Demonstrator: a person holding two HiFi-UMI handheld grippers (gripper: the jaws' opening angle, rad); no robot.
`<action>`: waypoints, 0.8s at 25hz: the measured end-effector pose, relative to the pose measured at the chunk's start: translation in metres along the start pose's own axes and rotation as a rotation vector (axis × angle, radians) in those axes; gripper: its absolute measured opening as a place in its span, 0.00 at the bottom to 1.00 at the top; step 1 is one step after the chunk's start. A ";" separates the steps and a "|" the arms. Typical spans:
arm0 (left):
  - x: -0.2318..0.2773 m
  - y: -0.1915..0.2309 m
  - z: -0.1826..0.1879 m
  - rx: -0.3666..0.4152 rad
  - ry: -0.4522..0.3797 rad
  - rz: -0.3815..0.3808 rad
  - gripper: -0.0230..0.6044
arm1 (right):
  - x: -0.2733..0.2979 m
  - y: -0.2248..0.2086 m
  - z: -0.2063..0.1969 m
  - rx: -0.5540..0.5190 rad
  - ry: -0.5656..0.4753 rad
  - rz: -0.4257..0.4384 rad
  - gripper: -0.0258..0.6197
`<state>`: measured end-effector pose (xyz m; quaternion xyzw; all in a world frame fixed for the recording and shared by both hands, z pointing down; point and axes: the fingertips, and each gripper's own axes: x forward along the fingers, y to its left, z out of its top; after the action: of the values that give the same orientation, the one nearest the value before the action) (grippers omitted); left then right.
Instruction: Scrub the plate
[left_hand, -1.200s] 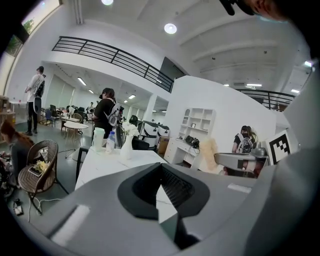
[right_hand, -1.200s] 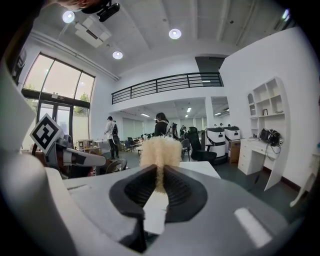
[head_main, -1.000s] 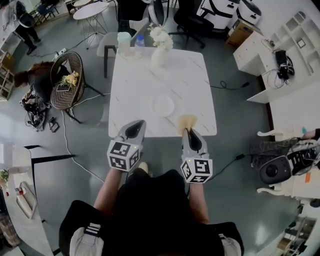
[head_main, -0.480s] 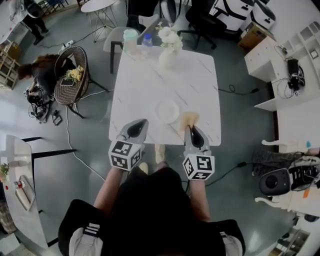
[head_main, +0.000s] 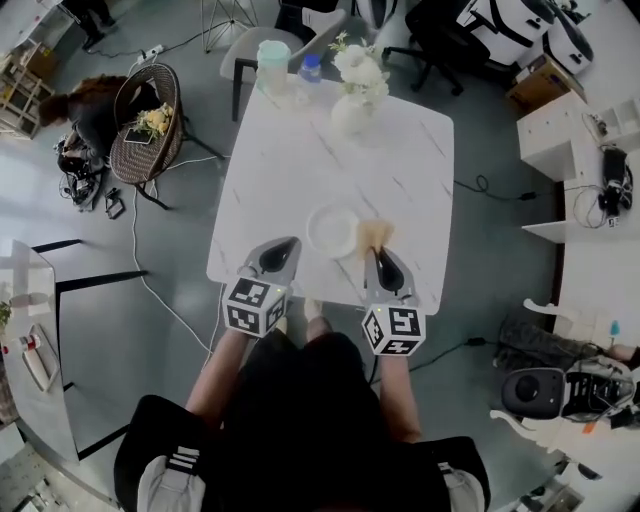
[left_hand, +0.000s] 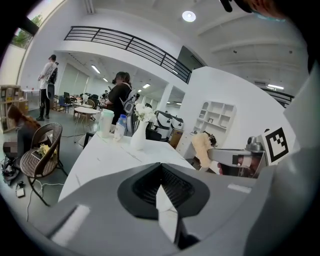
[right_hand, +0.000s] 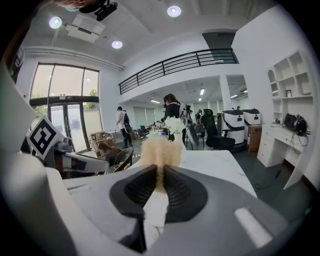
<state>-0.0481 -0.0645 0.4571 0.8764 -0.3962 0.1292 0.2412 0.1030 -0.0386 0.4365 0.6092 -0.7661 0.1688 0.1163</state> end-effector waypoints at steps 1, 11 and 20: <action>0.005 0.003 -0.004 -0.006 0.010 0.006 0.05 | 0.006 -0.002 -0.004 0.002 0.014 0.008 0.11; 0.044 0.026 -0.046 -0.073 0.099 0.057 0.05 | 0.050 -0.011 -0.047 0.017 0.119 0.083 0.11; 0.077 0.042 -0.080 -0.127 0.149 0.048 0.05 | 0.081 -0.018 -0.083 0.041 0.196 0.113 0.11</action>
<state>-0.0321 -0.0950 0.5703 0.8376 -0.4054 0.1743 0.3219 0.0996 -0.0812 0.5461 0.5480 -0.7805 0.2494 0.1684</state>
